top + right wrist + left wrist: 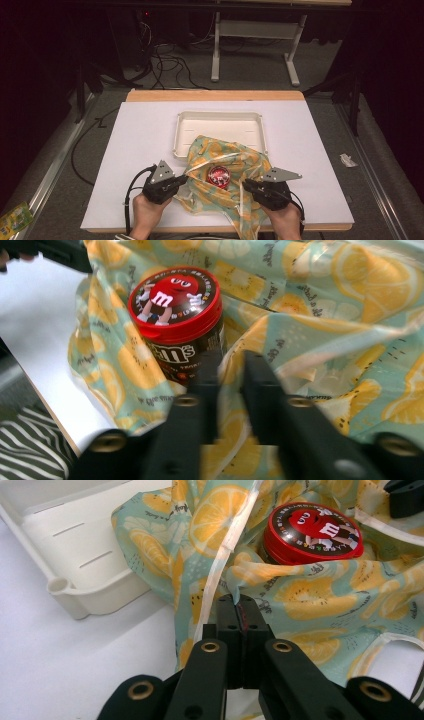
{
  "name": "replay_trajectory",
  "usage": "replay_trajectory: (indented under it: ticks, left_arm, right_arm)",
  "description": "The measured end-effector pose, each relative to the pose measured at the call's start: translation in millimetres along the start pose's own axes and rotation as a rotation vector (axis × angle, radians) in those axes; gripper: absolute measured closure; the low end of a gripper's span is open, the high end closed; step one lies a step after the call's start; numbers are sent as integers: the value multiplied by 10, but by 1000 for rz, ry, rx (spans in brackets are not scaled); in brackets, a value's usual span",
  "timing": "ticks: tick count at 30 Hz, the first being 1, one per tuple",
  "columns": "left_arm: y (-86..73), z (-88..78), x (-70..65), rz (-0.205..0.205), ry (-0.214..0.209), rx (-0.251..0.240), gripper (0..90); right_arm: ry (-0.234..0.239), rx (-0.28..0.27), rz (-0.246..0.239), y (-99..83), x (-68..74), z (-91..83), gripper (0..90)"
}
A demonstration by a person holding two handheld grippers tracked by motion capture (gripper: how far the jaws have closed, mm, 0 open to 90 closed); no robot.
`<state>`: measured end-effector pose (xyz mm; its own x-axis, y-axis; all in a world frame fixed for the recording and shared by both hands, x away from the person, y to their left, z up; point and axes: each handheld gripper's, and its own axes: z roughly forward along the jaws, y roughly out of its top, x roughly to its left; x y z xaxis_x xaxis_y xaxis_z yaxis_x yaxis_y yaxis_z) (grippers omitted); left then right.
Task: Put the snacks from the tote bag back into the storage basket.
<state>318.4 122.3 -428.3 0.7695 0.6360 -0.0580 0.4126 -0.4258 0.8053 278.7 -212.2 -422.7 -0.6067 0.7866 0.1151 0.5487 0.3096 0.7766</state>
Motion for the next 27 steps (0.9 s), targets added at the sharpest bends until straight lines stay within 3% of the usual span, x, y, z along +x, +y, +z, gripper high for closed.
replay_trajectory:
  ticks: [1,7,13,19,27]
  left_arm:
    - [2,-4,3,2,2,-1,900]
    - [15,-41,29,3,12,-12,900]
    - [-11,-90,78,-5,20,-9,900]
    - [-52,-93,110,-13,27,4,900]
    - [-173,-53,186,-40,41,38,900]
  right_arm:
    - [-2,0,-9,3,-2,0,898]
    - [-39,-3,-26,63,-90,-61,900]
    - [-100,-24,-18,124,-297,-191,900]
    - [-167,-12,38,83,-596,-257,900]
    - [-231,41,118,-99,-945,-180,900]
